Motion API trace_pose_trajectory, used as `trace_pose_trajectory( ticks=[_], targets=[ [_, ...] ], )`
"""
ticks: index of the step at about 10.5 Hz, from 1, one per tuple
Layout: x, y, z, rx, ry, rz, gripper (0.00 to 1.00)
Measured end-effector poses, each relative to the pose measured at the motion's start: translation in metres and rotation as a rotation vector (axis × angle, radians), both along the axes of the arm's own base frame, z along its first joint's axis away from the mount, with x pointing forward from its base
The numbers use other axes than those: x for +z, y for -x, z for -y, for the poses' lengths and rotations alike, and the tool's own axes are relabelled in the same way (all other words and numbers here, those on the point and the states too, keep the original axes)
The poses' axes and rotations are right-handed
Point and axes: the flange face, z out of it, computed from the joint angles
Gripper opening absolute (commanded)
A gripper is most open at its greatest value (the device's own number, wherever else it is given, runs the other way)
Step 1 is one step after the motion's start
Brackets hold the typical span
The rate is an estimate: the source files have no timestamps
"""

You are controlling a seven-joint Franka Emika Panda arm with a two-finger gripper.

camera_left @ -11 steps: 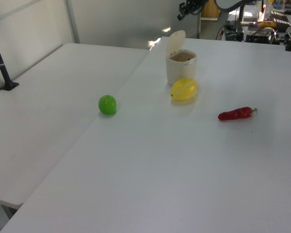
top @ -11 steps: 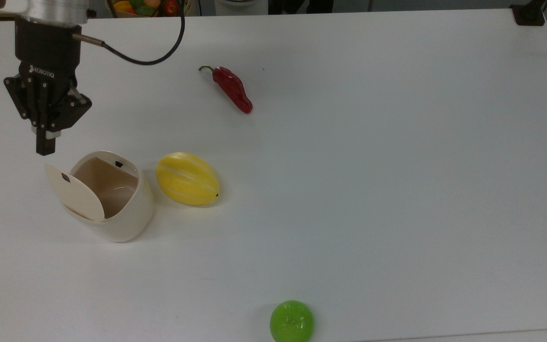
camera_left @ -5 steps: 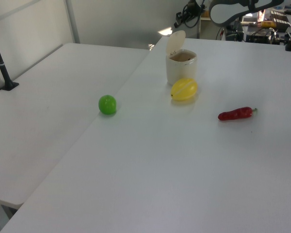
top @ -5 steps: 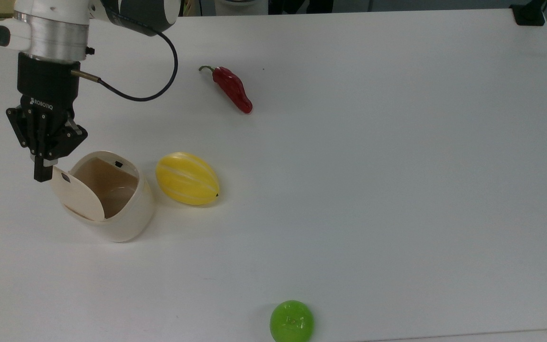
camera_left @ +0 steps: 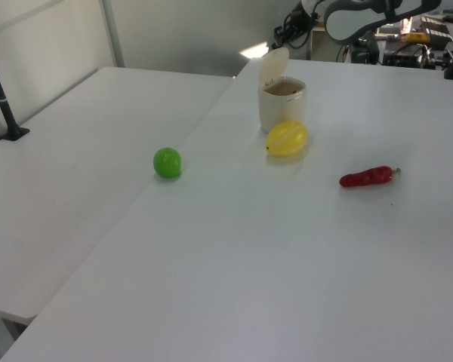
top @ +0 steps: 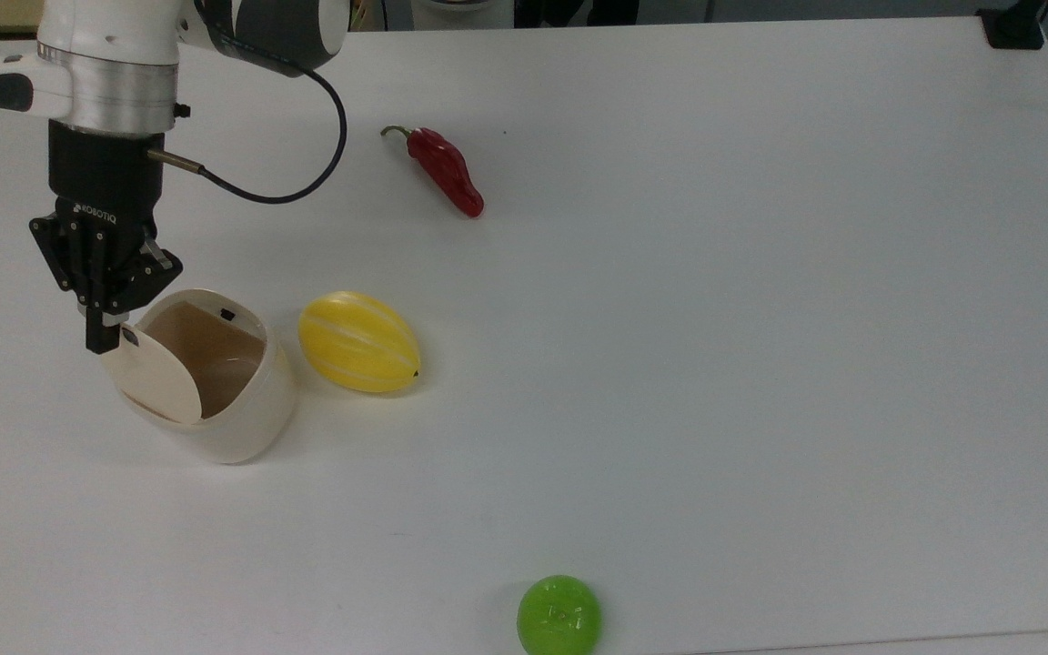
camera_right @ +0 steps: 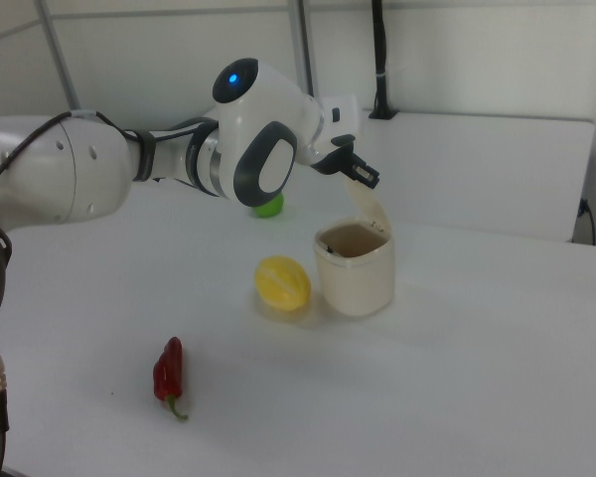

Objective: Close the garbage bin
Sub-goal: 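Push the raised lid down with the gripper fingertips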

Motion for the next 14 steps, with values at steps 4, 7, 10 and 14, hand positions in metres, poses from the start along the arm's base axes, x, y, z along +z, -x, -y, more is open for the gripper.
trace_pose_trajectory(
  ticks=[4, 7, 10, 14],
  targets=[
    [-0.013, 0.004, -0.003, 0.004, -0.015, -0.139, 0.00],
    [-0.028, 0.006, -0.019, 0.033, -0.026, -0.265, 0.00],
    [-0.037, 0.008, -0.033, 0.050, -0.037, -0.327, 0.00],
    [-0.049, 0.008, -0.034, 0.053, -0.041, -0.350, 0.00]
  ],
)
